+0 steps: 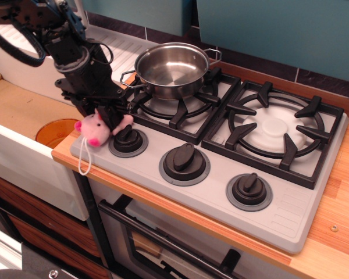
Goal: Put stuffedpig in pan
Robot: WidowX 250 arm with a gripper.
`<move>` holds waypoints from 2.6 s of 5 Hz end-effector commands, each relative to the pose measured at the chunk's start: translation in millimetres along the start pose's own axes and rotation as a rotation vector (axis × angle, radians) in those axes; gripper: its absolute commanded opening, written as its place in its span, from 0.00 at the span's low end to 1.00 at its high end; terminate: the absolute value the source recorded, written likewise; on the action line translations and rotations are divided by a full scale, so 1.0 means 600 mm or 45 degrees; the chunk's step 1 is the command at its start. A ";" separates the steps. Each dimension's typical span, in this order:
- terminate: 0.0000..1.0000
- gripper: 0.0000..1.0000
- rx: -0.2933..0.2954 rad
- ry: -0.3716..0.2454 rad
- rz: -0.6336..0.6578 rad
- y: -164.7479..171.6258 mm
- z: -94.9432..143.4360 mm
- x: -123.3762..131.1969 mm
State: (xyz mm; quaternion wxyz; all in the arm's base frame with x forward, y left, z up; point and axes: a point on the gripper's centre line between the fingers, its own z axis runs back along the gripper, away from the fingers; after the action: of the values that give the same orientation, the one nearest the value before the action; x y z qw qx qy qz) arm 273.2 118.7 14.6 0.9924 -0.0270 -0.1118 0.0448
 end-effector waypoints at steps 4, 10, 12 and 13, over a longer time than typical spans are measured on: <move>0.00 0.00 0.126 0.164 -0.008 -0.035 0.141 0.071; 0.00 1.00 0.141 0.158 -0.026 -0.075 0.121 0.185; 0.00 1.00 0.169 0.100 -0.016 -0.094 0.139 0.168; 0.00 1.00 0.196 0.072 -0.017 -0.108 0.156 0.163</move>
State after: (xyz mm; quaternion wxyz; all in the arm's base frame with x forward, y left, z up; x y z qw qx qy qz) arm 349.0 68.7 107.5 0.9970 0.0446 -0.0449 0.0456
